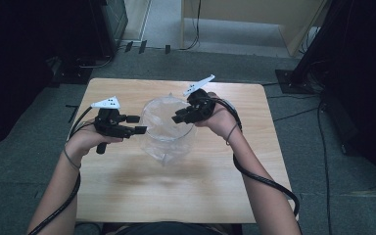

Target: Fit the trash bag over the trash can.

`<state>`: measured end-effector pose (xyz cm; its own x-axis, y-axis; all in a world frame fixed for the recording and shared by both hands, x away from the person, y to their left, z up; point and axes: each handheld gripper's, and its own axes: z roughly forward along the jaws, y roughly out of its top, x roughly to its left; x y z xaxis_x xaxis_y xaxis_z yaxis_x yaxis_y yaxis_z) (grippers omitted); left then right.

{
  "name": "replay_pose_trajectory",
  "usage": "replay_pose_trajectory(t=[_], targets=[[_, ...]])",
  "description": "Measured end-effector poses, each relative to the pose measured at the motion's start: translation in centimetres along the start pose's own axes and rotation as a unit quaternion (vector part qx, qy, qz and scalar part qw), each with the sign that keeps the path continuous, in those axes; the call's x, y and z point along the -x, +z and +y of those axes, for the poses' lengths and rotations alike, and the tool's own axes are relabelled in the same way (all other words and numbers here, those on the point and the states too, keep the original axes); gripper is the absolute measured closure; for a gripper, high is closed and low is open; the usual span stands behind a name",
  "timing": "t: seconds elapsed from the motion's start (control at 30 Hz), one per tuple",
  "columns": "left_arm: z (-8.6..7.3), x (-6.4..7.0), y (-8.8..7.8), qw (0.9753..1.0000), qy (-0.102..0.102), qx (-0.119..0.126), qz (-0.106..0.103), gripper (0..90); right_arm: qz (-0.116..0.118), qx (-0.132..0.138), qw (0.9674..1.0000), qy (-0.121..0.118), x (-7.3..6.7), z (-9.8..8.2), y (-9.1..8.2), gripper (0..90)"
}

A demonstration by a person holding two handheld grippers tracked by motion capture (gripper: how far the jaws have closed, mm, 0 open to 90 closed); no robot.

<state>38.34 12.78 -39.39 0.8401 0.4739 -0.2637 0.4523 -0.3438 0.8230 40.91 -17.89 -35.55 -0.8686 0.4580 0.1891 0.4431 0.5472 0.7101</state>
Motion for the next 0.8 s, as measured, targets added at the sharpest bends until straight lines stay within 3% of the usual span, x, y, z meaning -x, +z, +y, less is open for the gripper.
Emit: replay_pose_trajectory(t=[0.4, 0.8], targets=[[-0.1, 0.0, 0.0, 1.0, 0.0, -0.003, -0.001, 36.2, 0.0, -0.021, 0.9998, -0.002, 0.7, 0.4, 1.9, 69.4], [-0.1, -0.1, -0.1, 1.0, 0.0, -0.003, 0.002, 36.3, 0.001, -0.055, 0.9982, -0.026, -0.1, 2.1, 4.4, 69.9]])
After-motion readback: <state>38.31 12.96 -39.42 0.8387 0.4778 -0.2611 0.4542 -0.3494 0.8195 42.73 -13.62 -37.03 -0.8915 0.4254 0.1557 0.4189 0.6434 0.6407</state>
